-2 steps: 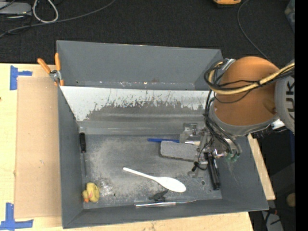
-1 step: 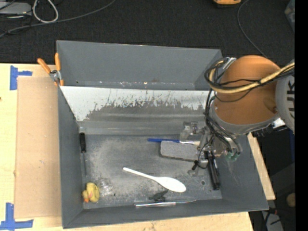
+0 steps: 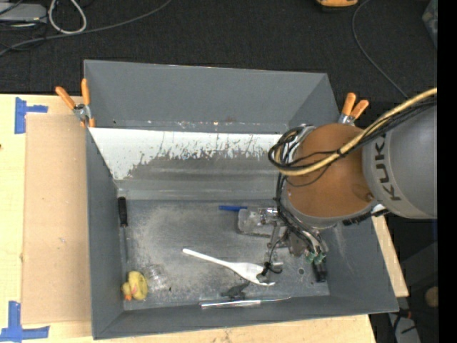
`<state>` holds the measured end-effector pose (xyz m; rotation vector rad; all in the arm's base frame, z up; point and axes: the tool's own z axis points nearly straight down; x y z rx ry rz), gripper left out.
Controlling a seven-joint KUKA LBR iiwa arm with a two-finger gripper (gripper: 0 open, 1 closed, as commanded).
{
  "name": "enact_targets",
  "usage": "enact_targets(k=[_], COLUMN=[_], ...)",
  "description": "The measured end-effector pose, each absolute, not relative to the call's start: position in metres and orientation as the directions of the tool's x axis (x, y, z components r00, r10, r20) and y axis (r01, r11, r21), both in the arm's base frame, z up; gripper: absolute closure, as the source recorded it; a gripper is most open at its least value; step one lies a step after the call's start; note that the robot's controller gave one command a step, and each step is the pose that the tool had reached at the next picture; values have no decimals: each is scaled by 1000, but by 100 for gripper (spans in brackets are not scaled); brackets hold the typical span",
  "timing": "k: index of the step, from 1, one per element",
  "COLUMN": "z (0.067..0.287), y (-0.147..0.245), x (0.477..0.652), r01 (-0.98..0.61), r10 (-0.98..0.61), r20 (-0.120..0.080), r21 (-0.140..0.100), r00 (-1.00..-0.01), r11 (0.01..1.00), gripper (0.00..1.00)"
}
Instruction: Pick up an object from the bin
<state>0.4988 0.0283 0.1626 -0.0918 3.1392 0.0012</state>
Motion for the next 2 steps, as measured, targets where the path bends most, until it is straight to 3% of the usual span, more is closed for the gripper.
enact_targets(k=[1,2], z=[68,70], y=[51,72], x=[486,482], r01=[-141,-3], r10=[-141,-3], r20=[-7,-6], r21=[-1,1], r00=[-990,-1000], r11=[990,1000], gripper=[0,0])
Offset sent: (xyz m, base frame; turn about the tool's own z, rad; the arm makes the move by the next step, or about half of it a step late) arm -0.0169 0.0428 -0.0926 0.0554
